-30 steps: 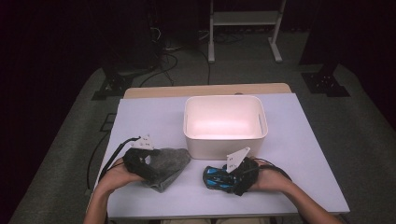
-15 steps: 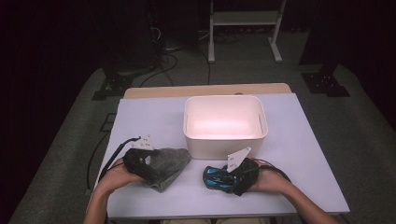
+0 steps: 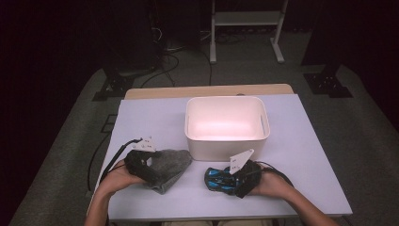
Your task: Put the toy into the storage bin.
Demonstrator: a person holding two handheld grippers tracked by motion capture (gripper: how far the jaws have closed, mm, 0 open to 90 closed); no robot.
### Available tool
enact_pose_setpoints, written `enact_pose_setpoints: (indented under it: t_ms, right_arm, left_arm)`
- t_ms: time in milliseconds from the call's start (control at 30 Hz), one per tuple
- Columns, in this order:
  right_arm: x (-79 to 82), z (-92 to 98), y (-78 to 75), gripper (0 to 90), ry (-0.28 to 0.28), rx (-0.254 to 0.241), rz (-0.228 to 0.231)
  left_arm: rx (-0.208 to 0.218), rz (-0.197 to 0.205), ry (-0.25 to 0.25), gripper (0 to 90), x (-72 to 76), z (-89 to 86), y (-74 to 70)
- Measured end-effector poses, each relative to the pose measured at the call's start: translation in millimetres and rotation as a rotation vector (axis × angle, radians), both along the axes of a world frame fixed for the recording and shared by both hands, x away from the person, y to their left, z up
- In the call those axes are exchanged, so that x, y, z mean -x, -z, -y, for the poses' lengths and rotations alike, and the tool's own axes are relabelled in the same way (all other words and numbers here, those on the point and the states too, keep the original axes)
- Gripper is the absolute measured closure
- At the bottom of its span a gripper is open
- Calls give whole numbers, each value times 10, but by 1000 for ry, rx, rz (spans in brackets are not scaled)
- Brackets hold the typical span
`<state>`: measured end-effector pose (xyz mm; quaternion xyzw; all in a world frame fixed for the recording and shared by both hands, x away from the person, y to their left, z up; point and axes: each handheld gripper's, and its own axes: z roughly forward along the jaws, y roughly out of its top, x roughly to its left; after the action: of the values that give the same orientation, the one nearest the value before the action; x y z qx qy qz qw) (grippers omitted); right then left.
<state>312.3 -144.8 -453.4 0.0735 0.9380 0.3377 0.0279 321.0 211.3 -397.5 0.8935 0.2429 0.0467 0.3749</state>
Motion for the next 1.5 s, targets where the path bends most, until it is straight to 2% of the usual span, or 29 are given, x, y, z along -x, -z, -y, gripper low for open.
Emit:
enact_pose_setpoints:
  t_ms: [600,1133,1433,1500]
  right_arm:
    - [-1,-59,-48,251,-11,57,4]
    - [-7,5,-21,252,4,-3,-16]
    - [41,-14,-34,252,-18,3,-14]
    - [48,-13,-48,252,-11,-6,-29]
  left_arm:
    - [-2,2,3,90,5,3,-3]
    - [5,4,-4,90,5,-19,-14]
    - [4,4,-3,90,8,-17,-14]
    - [2,5,-2,90,6,-18,-12]
